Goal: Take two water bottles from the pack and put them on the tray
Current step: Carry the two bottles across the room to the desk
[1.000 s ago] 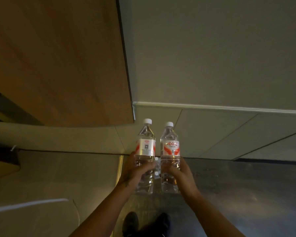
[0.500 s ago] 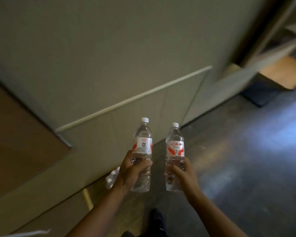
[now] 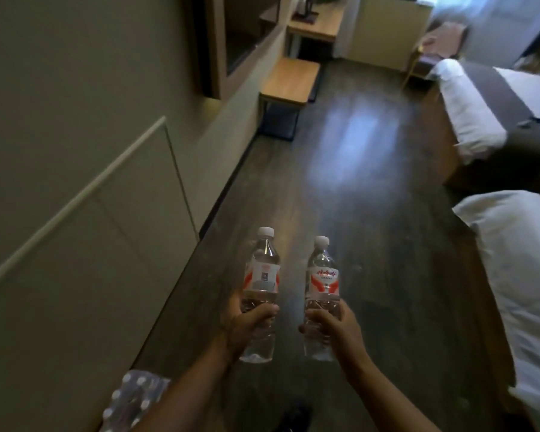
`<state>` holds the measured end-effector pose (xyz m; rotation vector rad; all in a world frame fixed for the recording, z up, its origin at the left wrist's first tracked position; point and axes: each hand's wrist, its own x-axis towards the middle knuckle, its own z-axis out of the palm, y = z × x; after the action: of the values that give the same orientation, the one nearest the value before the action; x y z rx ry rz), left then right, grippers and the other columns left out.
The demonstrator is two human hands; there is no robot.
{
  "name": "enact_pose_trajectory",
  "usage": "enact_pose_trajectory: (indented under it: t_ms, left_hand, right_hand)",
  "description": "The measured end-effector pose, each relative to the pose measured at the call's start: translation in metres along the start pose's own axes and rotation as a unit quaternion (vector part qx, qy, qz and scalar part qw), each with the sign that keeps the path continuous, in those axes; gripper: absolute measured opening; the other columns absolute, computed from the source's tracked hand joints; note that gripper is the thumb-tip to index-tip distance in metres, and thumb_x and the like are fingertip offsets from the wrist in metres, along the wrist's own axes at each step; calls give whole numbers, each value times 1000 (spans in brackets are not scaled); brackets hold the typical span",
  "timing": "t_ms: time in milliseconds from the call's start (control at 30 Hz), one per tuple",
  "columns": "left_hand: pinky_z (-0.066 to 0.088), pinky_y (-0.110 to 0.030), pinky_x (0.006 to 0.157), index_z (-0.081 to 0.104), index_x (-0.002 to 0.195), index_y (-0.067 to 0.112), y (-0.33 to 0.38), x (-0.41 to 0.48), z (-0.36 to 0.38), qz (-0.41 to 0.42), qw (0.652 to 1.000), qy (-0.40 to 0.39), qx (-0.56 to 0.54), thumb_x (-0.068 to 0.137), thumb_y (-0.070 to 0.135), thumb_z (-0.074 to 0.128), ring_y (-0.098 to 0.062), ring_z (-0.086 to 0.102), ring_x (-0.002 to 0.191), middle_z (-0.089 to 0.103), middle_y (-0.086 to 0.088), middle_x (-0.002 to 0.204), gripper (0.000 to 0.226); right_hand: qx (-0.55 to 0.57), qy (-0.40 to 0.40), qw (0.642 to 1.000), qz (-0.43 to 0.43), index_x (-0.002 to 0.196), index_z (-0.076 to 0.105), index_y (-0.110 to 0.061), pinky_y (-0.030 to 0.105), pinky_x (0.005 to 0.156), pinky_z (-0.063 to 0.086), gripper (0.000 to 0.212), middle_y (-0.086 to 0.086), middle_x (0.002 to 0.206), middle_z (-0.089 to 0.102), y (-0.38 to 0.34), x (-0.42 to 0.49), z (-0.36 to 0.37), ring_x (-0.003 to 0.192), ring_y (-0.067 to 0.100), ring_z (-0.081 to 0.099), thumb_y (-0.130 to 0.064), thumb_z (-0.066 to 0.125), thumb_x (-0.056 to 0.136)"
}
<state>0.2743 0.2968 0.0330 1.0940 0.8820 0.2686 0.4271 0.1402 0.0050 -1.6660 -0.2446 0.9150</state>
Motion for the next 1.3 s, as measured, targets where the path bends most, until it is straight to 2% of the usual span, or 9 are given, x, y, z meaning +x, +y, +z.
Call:
enact_pose_trajectory:
  t_ms: [133,367,467,567,667,767,900,1100,1300]
  left_hand:
    - [58,-63,104,58,141,17,11,30,46,0,1000,-26,18,53,43,88,-39,74,116,74,-18,129,96]
    - [62,-60,98,59,138,15,37,101,113,-12,999,-38,30,70,26,82,-38,78,108,75,-20,125,73]
    - [67,-47,86,61,135,25,52,136,149,-6,999,-46,27,65,32,85,-30,80,104,78,-12,120,74]
    - [66,-30,69,64,131,28,69,164,170,0,998,-53,30,60,35,88,-23,83,93,83,-6,108,75]
    - [67,-39,74,60,137,15,92,205,197,-8,997,-62,51,52,45,88,-29,82,97,80,-14,116,94]
    - [63,-62,95,60,134,18,112,259,220,-9,996,-73,51,51,45,88,-39,79,106,76,-20,123,92]
    - [59,-67,101,59,136,13,142,349,250,-13,995,-80,62,51,42,88,-43,78,108,76,-22,123,95]
    - [68,-40,77,58,136,14,217,490,293,-15,989,-128,71,50,44,87,-34,81,99,77,-19,121,95]
    - [67,-36,75,56,139,16,298,619,346,-3,983,-166,83,57,39,87,-33,80,103,75,-17,123,91]
  right_hand:
    - [17,34,999,16,128,59,-10,66,98,59,63,24,123,71,-10,22,-39,106,47,75,-29,81,73]
    - [24,47,999,3,121,62,-14,66,98,59,54,21,118,73,-42,81,-97,105,45,74,-29,80,73]
    - [40,44,998,-1,121,62,-18,64,96,61,43,19,119,73,-55,115,-130,104,42,76,-22,83,83]
    - [54,38,998,-1,122,61,-23,61,95,63,61,15,120,74,-71,141,-148,106,38,76,-36,87,69]
    - [66,46,997,-4,122,60,-25,57,92,65,75,13,118,75,-88,182,-167,103,36,78,-49,85,55]
    - [68,56,996,-4,128,58,-22,60,93,64,80,14,120,74,-102,236,-186,105,36,78,-48,85,57]
    - [69,67,995,1,128,58,-21,60,92,64,79,15,121,74,-130,326,-210,105,37,78,-45,88,59]
    - [64,107,992,14,127,59,-22,58,92,65,66,10,120,76,-195,464,-236,103,30,80,-38,87,69]
    - [71,137,988,0,126,62,-21,55,90,66,47,9,116,79,-266,591,-269,102,27,81,-19,86,85]
